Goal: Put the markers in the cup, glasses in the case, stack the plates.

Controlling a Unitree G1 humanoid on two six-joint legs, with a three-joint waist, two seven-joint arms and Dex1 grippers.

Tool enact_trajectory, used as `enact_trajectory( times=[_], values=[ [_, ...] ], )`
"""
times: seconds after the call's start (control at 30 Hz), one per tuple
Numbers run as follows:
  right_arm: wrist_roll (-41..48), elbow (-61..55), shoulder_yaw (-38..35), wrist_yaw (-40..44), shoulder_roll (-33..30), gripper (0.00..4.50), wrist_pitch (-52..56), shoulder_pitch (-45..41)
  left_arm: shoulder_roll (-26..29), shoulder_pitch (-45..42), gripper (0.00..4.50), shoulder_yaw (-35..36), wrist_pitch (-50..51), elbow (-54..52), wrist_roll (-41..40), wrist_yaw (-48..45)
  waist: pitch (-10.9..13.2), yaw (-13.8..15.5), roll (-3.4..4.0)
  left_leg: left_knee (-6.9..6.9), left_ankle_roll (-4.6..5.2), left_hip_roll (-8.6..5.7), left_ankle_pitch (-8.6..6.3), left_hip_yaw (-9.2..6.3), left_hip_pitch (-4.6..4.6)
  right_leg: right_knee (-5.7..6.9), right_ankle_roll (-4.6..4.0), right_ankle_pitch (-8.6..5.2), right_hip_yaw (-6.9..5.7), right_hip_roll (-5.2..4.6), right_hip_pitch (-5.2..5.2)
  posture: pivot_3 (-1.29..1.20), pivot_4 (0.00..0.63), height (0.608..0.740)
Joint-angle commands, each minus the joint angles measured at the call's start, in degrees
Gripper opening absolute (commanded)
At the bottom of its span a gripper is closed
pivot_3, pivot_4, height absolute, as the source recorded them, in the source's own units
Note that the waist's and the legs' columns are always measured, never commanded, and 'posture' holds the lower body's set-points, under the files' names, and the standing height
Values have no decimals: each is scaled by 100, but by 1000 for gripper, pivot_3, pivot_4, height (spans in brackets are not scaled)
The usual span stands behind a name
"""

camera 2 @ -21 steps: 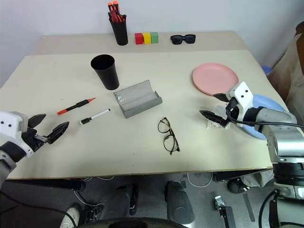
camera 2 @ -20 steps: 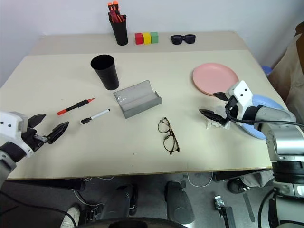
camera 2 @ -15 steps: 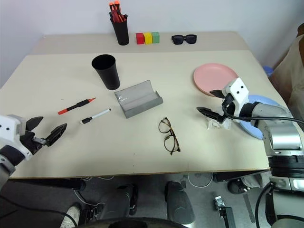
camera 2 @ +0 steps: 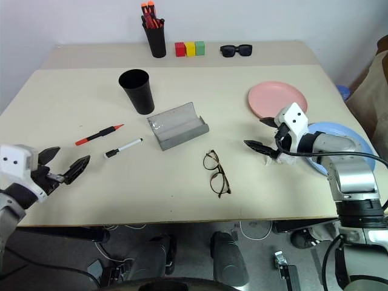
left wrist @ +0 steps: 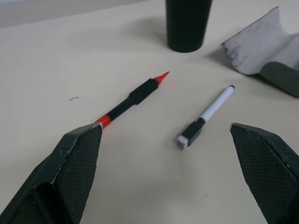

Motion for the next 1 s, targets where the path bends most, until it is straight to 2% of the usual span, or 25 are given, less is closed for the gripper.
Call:
enact_trajectory(
  times=[0.03,0.17,0.3,0.43,0.53,0.7,0.8,0.9,1.0],
  values=[
    [134,-551,-68,-215,209,4472,42,70,198,-344,4500,-235,-13,133,83,-88,0,-3,0,1,0,1,0,-2,0,0,0,0,0,3,0,0,150,740],
    [81,-795,65,-469,527,4472,41,116,349,-720,4500,-487,-55,561,162,-233,0,-9,-1,1,0,0,0,-1,0,1,1,1,0,3,0,0,150,740],
    [105,-1245,201,-744,793,4472,194,160,682,-1225,4500,-1098,86,977,317,-594,0,-15,0,-1,0,0,0,-4,0,3,1,1,-2,5,-1,0,150,740],
    [137,-1901,415,-1118,1139,4472,413,379,1011,-2241,4500,-1876,239,1764,674,-869,-1,34,-1,4,0,-1,0,-12,-2,5,1,1,-7,8,0,0,150,740],
    [93,-2240,668,-1376,1402,4472,567,455,1198,-3042,4500,-2442,723,2267,850,-1070,-1,35,-2,3,0,-3,0,-9,-2,3,2,2,-6,5,1,0,150,740],
    [17,-2495,1065,-1674,1782,4472,681,429,1432,-4191,4500,-3220,1509,2991,1033,-1605,1,-4,-7,2,0,-3,0,-13,-4,8,22,12,-8,8,-2,0,150,740],
    [6,-2572,1199,-1771,1910,4472,704,402,1574,-4630,4500,-3674,1584,3411,1242,-2012,1,-36,-6,0,0,-3,0,-14,-3,10,25,13,-8,10,-4,0,150,740],
    [33,-2606,1266,-1802,1989,4472,719,382,1668,-4975,4500,-4254,1532,3757,1547,-2519,1,-35,-6,-3,0,-3,0,-13,-4,12,26,13,-8,11,-8,0,150,740],
    [11,-2580,1352,-1788,2043,4472,690,384,1502,-5372,4500,-4679,1597,4091,1743,-2885,1,-31,-6,-2,0,-3,0,-13,-4,14,24,12,-8,11,-8,0,150,740]
  ],
)
